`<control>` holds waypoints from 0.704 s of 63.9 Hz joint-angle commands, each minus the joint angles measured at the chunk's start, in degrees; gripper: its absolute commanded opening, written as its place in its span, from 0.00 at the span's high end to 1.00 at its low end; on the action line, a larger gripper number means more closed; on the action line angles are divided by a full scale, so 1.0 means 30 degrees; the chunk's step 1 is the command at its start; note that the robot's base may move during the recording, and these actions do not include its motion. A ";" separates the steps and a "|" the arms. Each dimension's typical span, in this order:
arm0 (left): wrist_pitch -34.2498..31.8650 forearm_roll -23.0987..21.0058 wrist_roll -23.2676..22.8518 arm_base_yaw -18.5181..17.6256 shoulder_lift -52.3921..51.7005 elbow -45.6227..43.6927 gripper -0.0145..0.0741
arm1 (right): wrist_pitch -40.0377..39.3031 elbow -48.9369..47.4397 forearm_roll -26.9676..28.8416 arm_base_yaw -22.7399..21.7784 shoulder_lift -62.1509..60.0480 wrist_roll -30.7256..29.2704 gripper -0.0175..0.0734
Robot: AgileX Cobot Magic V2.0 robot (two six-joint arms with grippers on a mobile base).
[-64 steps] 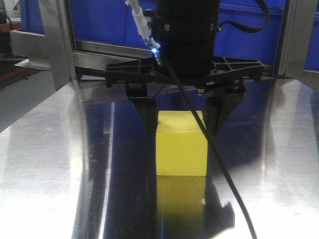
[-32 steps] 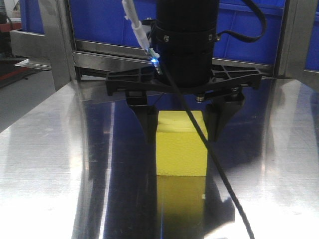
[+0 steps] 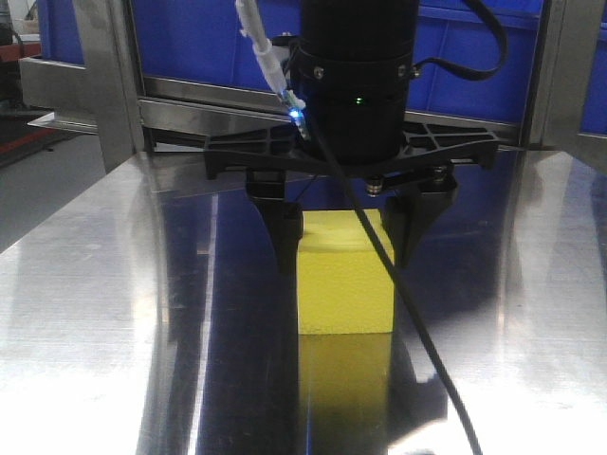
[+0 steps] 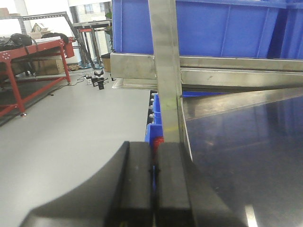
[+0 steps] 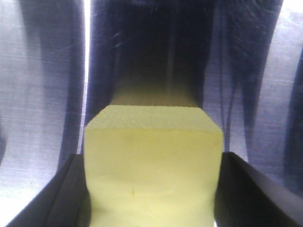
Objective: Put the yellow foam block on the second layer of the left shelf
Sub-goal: 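Close the right gripper on the sides of the yellow cube, then lift the yellow cube off the table with the right gripper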
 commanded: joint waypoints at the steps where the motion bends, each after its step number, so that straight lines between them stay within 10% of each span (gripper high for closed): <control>1: -0.1563 -0.0114 -0.0097 -0.0119 -0.0380 0.0441 0.68 | -0.0209 -0.0406 -0.0352 -0.0146 -0.0739 0.0024 0.29; 24: -0.1563 -0.0114 -0.0097 -0.0119 -0.0380 0.0441 0.68 | -0.0107 0.0566 -0.0397 -0.0503 -0.3011 -0.1367 0.29; 45: -0.1563 -0.0114 -0.0097 -0.0119 -0.0380 0.0441 0.68 | -0.0812 0.5644 -0.0397 -0.3719 -0.8535 -0.4392 0.29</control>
